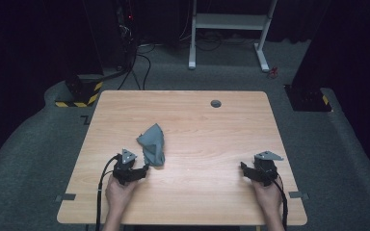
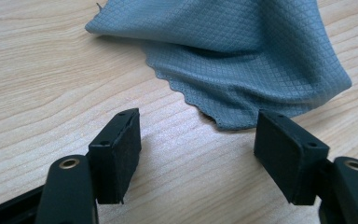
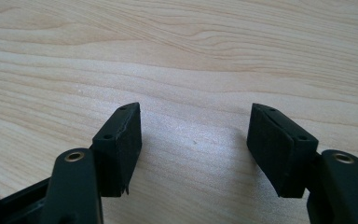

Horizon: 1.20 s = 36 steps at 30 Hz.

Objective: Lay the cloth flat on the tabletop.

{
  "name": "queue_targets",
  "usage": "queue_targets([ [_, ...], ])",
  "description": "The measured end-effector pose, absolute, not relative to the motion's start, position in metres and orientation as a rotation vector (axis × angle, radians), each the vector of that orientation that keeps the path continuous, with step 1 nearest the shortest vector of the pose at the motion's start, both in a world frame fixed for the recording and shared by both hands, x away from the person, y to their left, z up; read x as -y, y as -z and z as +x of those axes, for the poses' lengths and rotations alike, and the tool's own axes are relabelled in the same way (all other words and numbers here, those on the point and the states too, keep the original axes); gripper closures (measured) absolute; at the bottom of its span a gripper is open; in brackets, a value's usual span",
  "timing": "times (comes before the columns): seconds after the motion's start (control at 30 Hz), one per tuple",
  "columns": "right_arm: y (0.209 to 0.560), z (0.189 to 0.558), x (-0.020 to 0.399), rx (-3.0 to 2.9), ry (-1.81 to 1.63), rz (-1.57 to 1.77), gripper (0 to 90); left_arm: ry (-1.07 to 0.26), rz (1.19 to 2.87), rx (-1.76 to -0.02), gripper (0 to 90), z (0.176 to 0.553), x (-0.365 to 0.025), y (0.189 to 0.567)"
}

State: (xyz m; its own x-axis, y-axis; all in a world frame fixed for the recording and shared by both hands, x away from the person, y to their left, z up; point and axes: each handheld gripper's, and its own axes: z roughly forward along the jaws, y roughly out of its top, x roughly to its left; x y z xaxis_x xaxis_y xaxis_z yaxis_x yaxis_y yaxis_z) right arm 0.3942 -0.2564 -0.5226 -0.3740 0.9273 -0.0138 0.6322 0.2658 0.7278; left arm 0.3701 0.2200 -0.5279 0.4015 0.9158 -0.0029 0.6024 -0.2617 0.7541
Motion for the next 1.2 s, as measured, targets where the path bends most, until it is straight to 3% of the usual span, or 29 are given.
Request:
queue_targets([
  [0.57, 0.523, 0.395, 0.257, -2.101, -0.895, 1.405, 35.5, -0.573, 1.987, -1.283, 27.3, 0.371, -0.218, 0.528],
  [1.2, 0.523, 0.394, 0.256, -2.103, -0.896, 1.409, 35.0, -0.534, 1.955, -1.208, 28.6, 0.362, -0.212, 0.514],
])
